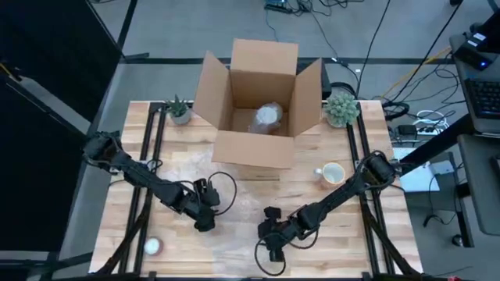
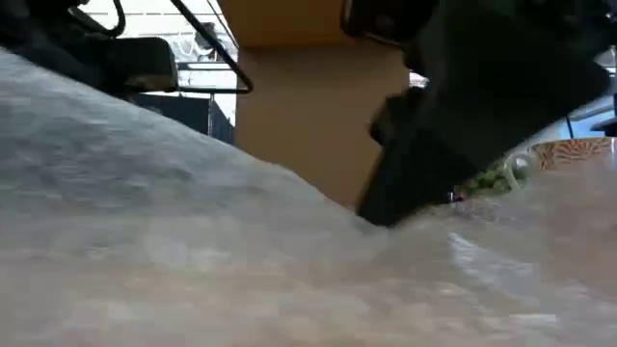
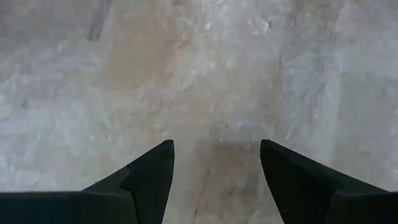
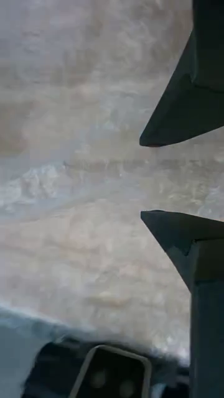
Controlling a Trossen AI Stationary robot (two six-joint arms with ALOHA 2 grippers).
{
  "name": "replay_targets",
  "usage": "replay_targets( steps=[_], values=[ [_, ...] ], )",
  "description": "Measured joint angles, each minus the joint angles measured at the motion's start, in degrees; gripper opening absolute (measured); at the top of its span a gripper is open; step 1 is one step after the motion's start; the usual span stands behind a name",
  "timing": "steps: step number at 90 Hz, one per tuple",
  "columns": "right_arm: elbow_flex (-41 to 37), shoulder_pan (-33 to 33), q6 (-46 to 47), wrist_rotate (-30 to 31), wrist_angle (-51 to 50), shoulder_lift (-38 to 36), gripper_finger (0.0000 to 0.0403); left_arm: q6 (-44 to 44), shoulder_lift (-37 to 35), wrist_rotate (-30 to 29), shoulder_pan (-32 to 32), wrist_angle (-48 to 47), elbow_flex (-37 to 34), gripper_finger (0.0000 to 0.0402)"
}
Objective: Wrap mug
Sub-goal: Wrap the orange cup with the bubble wrap
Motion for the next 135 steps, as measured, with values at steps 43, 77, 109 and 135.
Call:
replay_targets(
  steps=[43, 77, 109, 135],
  values=[
    [0.15, 5.74, 10.07, -0.48, -18.62, -2.11, 0.0164, -0.89, 0.0, 0.87, 0.7, 5.31, -3.25, 0.0226],
    [-0.09, 8.32, 21.35, -1.28, -25.74, -13.56, 0.0164, -1.47, -0.22, 4.37, 0.72, 5.91, 0.59, 0.0226],
    [0.02, 6.31, 15.71, 17.94, -25.41, -26.84, 0.0164, 5.55, -0.32, 11.49, 1.63, 8.77, 8.31, 0.0226],
    [0.02, 9.22, 28.1, 7.93, -37.55, -28.35, 0.0164, 1.28, -1.37, 9.97, -0.67, -1.41, 8.23, 0.0226]
  ],
)
